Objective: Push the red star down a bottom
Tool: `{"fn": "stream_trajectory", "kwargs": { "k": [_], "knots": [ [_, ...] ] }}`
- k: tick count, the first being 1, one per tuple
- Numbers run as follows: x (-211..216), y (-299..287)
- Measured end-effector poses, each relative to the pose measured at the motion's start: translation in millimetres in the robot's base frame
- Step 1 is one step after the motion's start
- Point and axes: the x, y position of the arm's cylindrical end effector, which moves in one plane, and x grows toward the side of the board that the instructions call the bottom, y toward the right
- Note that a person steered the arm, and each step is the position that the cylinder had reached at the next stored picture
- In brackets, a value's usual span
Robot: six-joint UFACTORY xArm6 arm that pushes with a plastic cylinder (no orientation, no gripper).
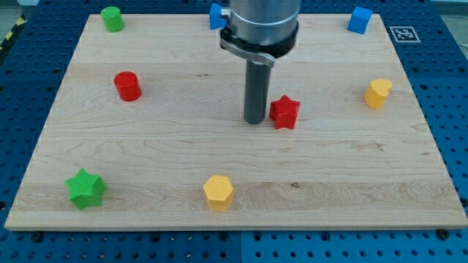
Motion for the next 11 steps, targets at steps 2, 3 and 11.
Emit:
{"fn": "stream_trajectory", "kwargs": {
  "k": [2, 3, 11],
  "knots": [
    [-19, -2],
    [-24, 13],
    [68, 97]
  ]
}}
